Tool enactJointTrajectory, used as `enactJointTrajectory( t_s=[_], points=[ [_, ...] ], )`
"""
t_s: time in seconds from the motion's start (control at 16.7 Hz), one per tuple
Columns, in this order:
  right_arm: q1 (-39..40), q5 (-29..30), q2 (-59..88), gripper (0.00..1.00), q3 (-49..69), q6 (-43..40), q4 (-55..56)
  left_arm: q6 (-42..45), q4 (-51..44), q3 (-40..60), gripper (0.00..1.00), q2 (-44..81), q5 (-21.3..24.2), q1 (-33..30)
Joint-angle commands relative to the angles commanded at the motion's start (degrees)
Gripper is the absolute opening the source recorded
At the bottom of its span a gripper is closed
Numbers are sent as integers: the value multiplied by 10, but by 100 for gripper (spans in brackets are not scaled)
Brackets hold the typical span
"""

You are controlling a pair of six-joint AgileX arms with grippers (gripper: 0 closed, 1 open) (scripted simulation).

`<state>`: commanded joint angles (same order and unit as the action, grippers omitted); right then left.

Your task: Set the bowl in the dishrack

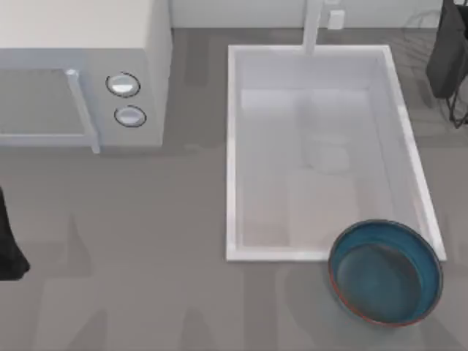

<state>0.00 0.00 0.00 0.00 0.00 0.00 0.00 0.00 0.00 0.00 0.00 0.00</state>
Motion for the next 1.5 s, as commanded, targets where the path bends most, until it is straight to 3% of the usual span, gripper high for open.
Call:
enactJointTrajectory(
  t_s=[0.42,1.08,1.5],
  points=[
    [30,2,93,100,86,32,-85,0,0,0,100,0,0,0],
    [162,14,633,100,461,166,-494,0,0,0,100,0,0,0],
    [212,17,819,100,609,217,-640,0,0,0,100,0,0,0]
  ],
)
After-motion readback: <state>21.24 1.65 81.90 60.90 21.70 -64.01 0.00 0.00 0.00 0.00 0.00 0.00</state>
